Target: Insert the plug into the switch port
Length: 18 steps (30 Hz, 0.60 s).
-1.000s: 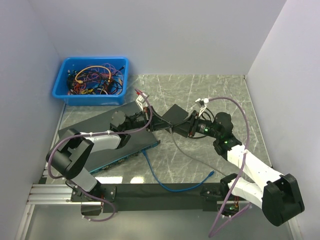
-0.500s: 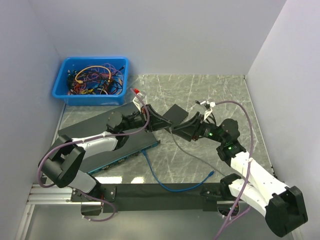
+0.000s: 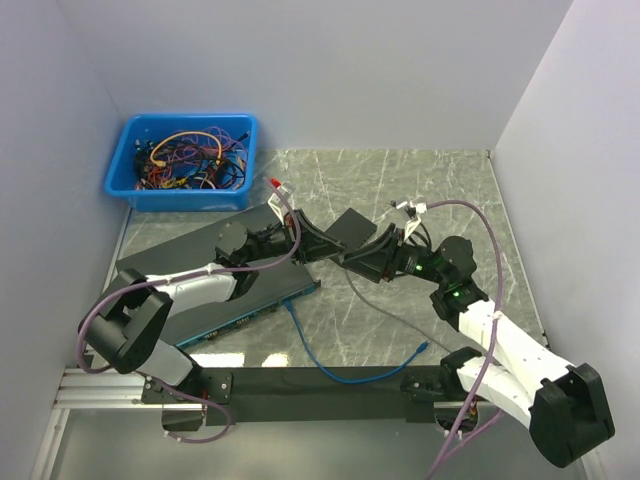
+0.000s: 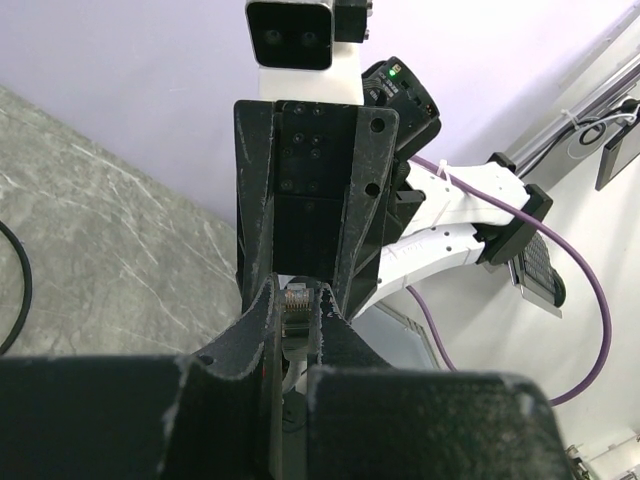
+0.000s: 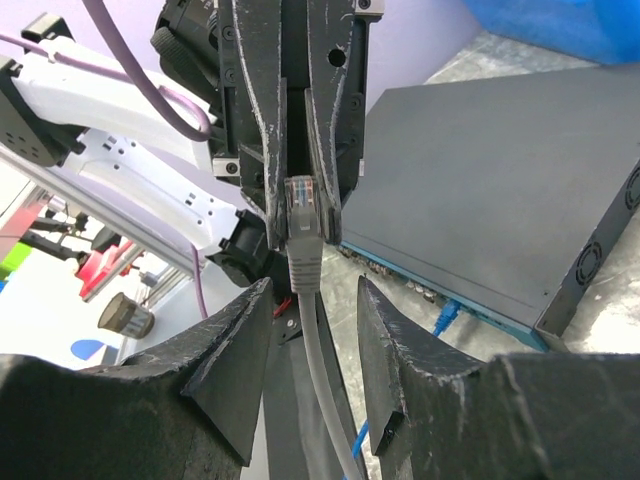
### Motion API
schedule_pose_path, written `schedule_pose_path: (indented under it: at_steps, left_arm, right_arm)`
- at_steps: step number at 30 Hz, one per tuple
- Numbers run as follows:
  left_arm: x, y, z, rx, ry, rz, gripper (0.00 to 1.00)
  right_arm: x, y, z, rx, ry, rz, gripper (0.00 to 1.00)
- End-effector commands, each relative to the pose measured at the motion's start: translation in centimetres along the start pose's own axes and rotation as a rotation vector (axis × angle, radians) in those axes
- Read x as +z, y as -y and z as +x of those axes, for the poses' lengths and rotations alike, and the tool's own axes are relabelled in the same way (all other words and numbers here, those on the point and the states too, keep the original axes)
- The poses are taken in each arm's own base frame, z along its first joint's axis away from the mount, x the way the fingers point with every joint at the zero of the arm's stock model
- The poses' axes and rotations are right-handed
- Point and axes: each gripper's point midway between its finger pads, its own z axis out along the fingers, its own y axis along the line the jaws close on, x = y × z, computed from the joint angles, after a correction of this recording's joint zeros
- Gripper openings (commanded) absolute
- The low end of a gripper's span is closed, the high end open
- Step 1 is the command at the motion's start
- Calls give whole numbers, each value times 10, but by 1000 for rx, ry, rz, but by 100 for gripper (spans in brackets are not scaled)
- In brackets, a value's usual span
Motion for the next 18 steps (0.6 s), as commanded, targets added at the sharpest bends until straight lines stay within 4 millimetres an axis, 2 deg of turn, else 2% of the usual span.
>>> schedule_pose_path:
  at_steps: [1, 14, 17, 18]
  left_arm:
    - [7, 9, -7, 52, 18, 46, 0]
    - [9, 5, -5, 37, 8, 50, 1]
    - [10, 5, -4, 33, 5, 53, 1]
    - [10, 5, -4, 33, 4, 54, 1]
  right_arm:
    - [6, -10, -9, -38, 15, -42, 46]
    - [10, -8, -15, -44, 35, -28, 38]
    - [10, -8, -17, -47, 44, -27, 34]
    - [10, -9, -18, -44, 44, -30, 28]
